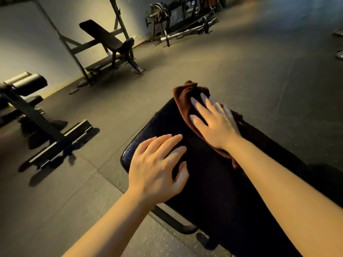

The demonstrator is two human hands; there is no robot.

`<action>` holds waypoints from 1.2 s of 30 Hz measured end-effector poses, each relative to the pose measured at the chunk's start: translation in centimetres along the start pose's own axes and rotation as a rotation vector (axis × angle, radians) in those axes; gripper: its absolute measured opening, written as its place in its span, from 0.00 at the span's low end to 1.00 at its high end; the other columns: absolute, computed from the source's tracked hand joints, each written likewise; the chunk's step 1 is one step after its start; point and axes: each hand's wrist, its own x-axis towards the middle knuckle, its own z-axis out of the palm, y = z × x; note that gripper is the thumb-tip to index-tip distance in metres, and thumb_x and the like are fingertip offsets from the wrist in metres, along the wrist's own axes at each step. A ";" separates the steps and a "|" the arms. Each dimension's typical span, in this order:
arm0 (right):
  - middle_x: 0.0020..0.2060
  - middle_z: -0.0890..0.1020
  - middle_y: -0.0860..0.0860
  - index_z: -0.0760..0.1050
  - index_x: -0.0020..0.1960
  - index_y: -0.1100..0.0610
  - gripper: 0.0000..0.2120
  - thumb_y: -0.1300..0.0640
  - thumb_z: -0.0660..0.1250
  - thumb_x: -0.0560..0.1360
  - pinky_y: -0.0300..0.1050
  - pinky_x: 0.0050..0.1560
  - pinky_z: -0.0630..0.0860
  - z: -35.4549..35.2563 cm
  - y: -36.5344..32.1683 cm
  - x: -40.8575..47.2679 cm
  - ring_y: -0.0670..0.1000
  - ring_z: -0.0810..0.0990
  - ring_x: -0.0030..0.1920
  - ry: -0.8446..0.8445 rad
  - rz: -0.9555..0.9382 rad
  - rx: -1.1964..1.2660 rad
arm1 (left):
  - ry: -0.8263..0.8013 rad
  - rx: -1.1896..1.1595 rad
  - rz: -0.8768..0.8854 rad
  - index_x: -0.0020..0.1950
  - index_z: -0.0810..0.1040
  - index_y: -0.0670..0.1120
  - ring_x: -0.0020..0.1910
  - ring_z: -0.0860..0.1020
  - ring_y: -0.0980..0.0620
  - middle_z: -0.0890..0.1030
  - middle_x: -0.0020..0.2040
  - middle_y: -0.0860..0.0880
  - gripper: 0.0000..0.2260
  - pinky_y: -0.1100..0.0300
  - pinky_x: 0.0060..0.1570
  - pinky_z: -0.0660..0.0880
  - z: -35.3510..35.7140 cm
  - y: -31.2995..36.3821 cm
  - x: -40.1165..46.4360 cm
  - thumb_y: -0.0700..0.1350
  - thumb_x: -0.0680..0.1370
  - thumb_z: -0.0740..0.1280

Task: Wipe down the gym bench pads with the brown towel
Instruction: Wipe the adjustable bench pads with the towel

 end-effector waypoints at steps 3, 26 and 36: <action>0.80 0.48 0.46 0.48 0.79 0.39 0.26 0.40 0.50 0.83 0.54 0.77 0.38 -0.3 2.9 -3.2 0.49 0.43 0.79 0.005 0.026 -0.017 | -0.049 0.027 -0.024 0.57 0.84 0.50 0.64 0.78 0.49 0.82 0.62 0.52 0.17 0.54 0.62 0.66 -0.3 0.2 0.0 0.54 0.75 0.62; 0.78 0.58 0.57 0.49 0.78 0.50 0.32 0.36 0.33 0.79 0.64 0.74 0.56 4.3 4.1 -27.4 0.60 0.55 0.78 0.056 0.373 -0.178 | -0.210 0.036 -0.166 0.66 0.79 0.47 0.71 0.71 0.44 0.77 0.68 0.46 0.22 0.45 0.70 0.63 -1.2 3.9 -1.0 0.56 0.79 0.57; 0.74 0.61 0.57 0.37 0.80 0.47 0.31 0.36 0.39 0.81 0.64 0.68 0.55 4.5 5.5 -29.5 0.62 0.59 0.74 -0.093 -0.058 -0.524 | -0.365 0.065 -0.148 0.80 0.52 0.58 0.80 0.41 0.48 0.47 0.82 0.50 0.25 0.47 0.74 0.31 -0.2 7.7 -5.4 0.61 0.84 0.46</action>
